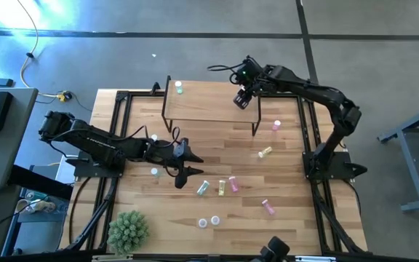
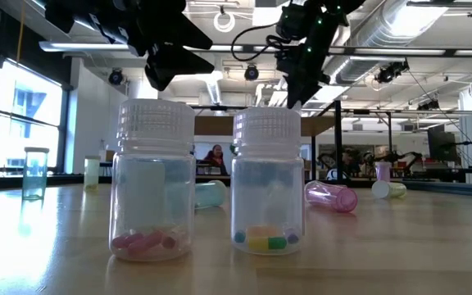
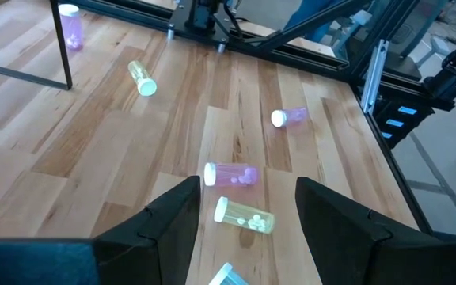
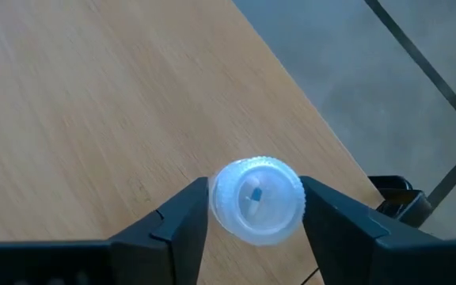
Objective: Pick and place medicine bottles onto shelf by color
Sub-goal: Put the top white transparent pill bottle on the shelf, then put the top left yellow pill bottle on the shelf
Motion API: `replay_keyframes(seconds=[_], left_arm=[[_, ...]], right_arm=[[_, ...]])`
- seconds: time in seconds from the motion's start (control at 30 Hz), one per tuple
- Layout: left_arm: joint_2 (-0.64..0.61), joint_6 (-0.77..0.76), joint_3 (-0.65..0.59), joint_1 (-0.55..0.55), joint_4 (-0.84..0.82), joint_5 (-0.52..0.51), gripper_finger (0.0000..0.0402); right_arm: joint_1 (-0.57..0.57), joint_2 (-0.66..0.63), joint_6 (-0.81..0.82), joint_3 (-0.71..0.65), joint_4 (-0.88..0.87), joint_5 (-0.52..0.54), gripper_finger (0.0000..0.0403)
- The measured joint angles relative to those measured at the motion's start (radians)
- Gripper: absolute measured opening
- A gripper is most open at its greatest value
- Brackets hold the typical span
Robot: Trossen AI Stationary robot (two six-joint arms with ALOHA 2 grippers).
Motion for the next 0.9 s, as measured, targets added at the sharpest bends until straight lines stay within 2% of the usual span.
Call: replay_keyframes(seconds=[0.33, 0.6, 0.7, 0.9], left_arm=[[0.000, 0.000, 0.000, 0.000, -0.029, 0.000, 0.0197], [0.000, -0.018, 0.000, 0.000, -0.109, -0.007, 0.0197], [0.000, -0.026, 0.000, -0.008, -0.115, -0.008, 0.0197], [0.000, -0.030, 0.000, -0.035, -0.120, -0.016, 0.0197]], right_arm=[[0.001, -0.130, -0.012, 0.000, 0.002, -0.002, 0.0188], [0.067, -0.277, -0.025, -0.009, -0.130, -0.075, 0.0188], [0.117, -0.356, -0.010, -0.081, -0.130, -0.090, 0.0188], [0.242, -0.545, 0.109, -0.332, -0.042, -0.082, 0.0188]])
